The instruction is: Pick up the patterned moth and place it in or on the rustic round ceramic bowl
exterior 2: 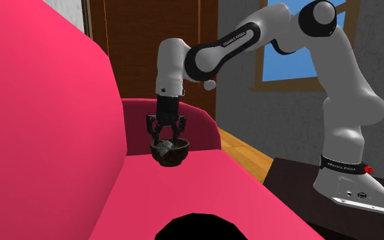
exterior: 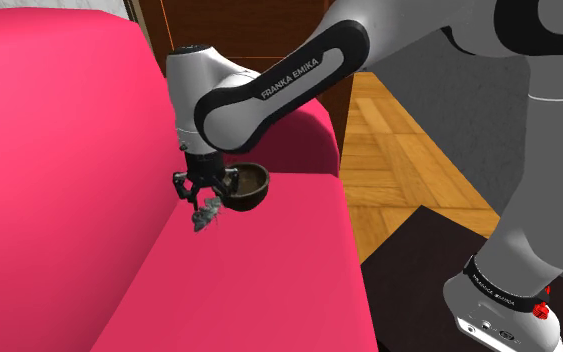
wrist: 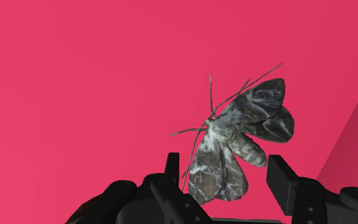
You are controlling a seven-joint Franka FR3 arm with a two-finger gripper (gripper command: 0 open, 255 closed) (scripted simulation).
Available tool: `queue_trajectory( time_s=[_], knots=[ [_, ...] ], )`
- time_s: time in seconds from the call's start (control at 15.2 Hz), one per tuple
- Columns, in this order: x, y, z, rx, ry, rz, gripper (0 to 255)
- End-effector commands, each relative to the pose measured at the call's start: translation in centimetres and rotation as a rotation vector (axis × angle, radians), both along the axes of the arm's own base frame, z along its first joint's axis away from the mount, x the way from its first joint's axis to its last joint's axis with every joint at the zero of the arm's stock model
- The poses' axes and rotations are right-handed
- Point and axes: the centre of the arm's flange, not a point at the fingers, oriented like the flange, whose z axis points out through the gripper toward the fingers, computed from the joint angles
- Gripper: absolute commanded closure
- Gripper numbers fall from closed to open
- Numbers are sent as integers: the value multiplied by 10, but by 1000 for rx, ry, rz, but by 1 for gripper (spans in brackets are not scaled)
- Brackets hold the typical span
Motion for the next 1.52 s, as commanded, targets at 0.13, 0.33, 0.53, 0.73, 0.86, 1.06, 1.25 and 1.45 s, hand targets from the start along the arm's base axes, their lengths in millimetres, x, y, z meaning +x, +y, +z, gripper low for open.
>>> queue_trajectory(
  time_s=[0.13, 0.33, 0.53, 0.73, 0.86, 1.06, 1.25, 1.45],
  knots=[
    [1, 1, 21, 0, 0, 0, 255],
    [26, -30, 23, 0, 0, 0, 255],
    [50, -61, 24, 0, 0, 0, 255],
    [75, -92, 25, 0, 0, 0, 255],
    [91, -113, 26, 0, 0, 0, 255],
    [116, -144, 27, 0, 0, 0, 255],
    [133, -166, 23, 0, 0, 0, 255],
    [133, -166, 7, 0, 0, 0, 255]
  ],
)
